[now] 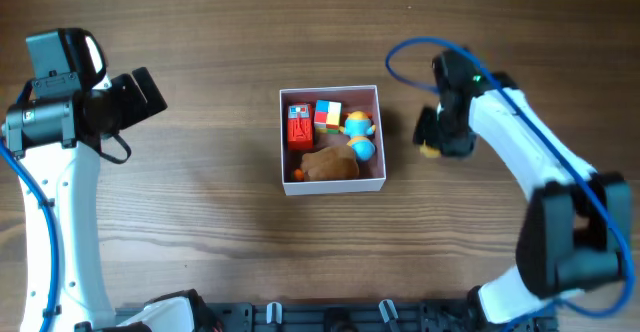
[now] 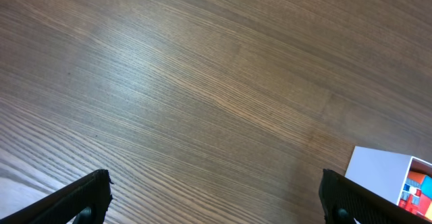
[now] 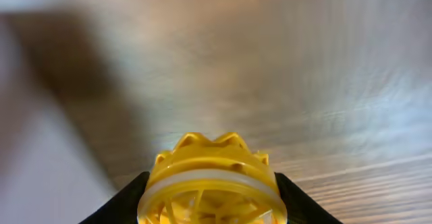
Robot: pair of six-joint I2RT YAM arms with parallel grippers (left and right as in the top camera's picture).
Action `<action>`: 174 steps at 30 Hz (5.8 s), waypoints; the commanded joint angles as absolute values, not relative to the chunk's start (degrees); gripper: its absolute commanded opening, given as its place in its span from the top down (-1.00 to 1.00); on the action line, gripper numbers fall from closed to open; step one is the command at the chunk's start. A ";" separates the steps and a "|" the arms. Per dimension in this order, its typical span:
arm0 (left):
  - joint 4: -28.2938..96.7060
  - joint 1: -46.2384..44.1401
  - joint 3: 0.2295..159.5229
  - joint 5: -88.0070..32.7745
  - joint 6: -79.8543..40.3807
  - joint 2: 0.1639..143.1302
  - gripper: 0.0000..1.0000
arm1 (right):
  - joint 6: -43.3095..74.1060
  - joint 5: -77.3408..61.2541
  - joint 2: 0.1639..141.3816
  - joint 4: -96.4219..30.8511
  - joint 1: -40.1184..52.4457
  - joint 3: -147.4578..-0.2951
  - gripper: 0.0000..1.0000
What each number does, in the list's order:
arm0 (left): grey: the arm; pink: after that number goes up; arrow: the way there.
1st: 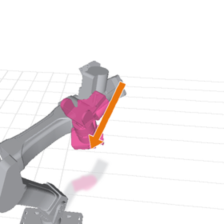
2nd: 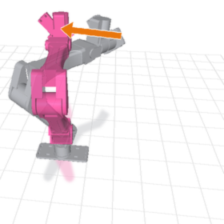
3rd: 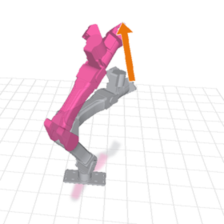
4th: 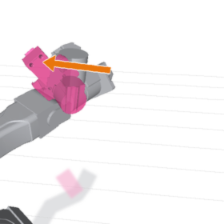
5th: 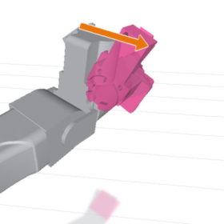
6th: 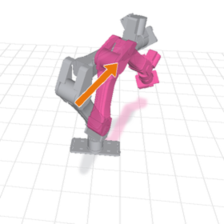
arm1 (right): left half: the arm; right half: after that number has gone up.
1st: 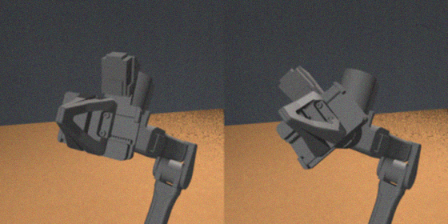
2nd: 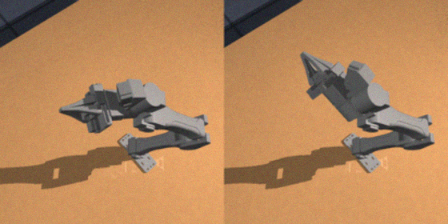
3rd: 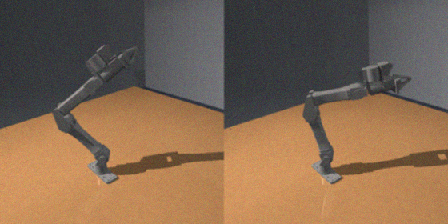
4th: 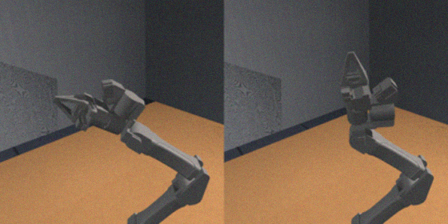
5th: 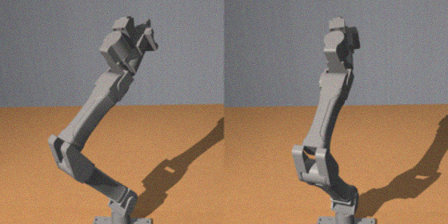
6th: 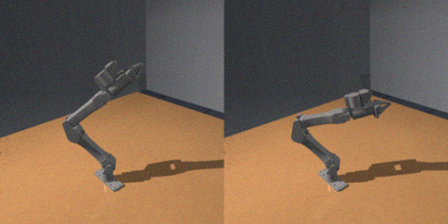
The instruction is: Pack container
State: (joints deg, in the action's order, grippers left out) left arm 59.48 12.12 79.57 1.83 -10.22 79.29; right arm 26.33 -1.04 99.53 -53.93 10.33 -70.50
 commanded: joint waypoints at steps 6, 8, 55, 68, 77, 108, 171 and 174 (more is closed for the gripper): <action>59.44 12.38 79.72 1.96 -10.79 79.68 -1.00 | -2.35 -0.93 87.90 -47.86 33.08 -79.46 0.91; 59.44 12.38 79.72 1.96 -10.79 79.68 -1.00 | -6.37 -0.93 90.35 -46.02 38.87 -79.44 0.91; 45.82 1.02 79.75 -0.36 -7.51 79.48 -0.99 | 7.05 5.15 80.42 -41.98 3.51 -80.66 -1.00; 50.22 -1.83 59.27 -2.96 -4.95 40.42 -1.00 | 10.83 4.69 36.80 -47.57 -0.51 -52.01 -0.99; 52.01 -1.80 51.20 -3.01 -4.93 24.05 -1.00 | 25.71 5.13 23.64 -50.41 -0.47 -45.15 -0.99; 52.01 -1.80 51.20 -3.01 -4.93 24.05 -1.00 | 5.82 -9.39 0.19 11.60 -0.05 -0.01 -0.99; 1.67 -1.13 0.32 -5.89 -4.75 0.19 -1.00 | 7.90 -7.53 0.43 0.56 0.58 -0.30 -1.00; 3.90 -1.21 0.32 -6.70 -6.94 0.19 -1.00 | 7.90 -7.53 0.43 0.58 0.58 -0.30 -1.00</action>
